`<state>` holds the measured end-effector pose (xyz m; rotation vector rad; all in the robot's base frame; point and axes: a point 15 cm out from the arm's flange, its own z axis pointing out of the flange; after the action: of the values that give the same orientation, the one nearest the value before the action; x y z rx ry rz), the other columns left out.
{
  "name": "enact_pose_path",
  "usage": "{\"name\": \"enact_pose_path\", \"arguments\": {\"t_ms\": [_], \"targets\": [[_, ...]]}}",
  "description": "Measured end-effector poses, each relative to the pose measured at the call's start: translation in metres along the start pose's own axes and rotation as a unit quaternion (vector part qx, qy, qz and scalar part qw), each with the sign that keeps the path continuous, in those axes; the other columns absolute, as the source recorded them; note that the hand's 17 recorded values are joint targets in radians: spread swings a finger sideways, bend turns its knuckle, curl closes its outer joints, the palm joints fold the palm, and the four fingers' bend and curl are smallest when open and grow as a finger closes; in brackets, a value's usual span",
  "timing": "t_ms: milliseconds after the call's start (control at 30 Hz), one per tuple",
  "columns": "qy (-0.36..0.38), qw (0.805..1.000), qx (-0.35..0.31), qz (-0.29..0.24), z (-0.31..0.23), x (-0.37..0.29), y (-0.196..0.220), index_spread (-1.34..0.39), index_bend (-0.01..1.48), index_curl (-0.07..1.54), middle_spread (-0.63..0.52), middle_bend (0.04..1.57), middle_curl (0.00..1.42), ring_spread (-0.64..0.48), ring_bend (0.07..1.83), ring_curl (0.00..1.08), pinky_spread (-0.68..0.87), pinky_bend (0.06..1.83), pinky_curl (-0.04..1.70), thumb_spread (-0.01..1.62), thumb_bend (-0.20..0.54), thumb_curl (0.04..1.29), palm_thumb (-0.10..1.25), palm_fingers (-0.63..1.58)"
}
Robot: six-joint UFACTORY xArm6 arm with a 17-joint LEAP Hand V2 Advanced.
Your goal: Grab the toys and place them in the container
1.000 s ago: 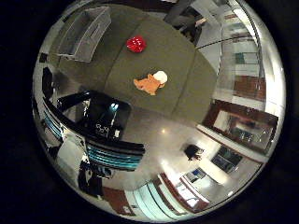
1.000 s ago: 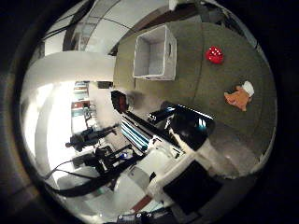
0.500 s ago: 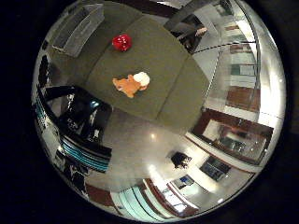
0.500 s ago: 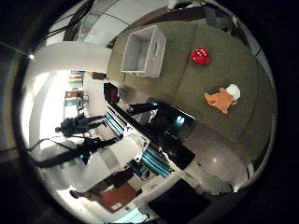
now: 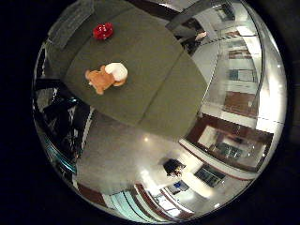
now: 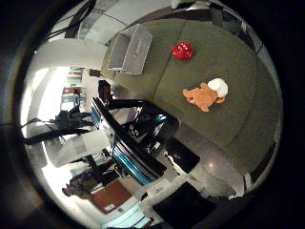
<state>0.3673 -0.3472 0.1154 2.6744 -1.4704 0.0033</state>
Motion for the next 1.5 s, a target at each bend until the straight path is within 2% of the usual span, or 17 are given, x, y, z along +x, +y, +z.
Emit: {"name": "enact_pose_path", "arguments": {"t_ms": [233,833,1200,1500], "targets": [[0.001,1.000,0.004,-0.019,0.041,0.012,0.009,-0.39,0.17,0.29,0.01,0.19,0.30,0.16,0.23,0.28,0.29,0.46,0.17,1.06,-0.024,0.33,0.68,0.00],[-0.020,0.999,-0.002,-0.025,0.063,0.003,0.013,-0.40,0.17,0.29,0.01,0.19,0.31,0.16,0.23,0.27,0.29,0.46,0.18,1.07,-0.023,0.33,0.66,0.00],[-0.072,0.997,-0.009,-0.028,0.118,-0.025,0.013,-0.40,0.18,0.29,0.01,0.18,0.30,0.16,0.24,0.27,0.29,0.45,0.18,1.07,-0.022,0.32,0.65,0.00],[-0.045,0.998,0.007,-0.034,0.168,-0.026,-0.003,-0.41,0.18,0.31,0.01,0.18,0.29,0.15,0.23,0.27,0.28,0.43,0.17,1.08,-0.022,0.33,0.65,0.01]]}}
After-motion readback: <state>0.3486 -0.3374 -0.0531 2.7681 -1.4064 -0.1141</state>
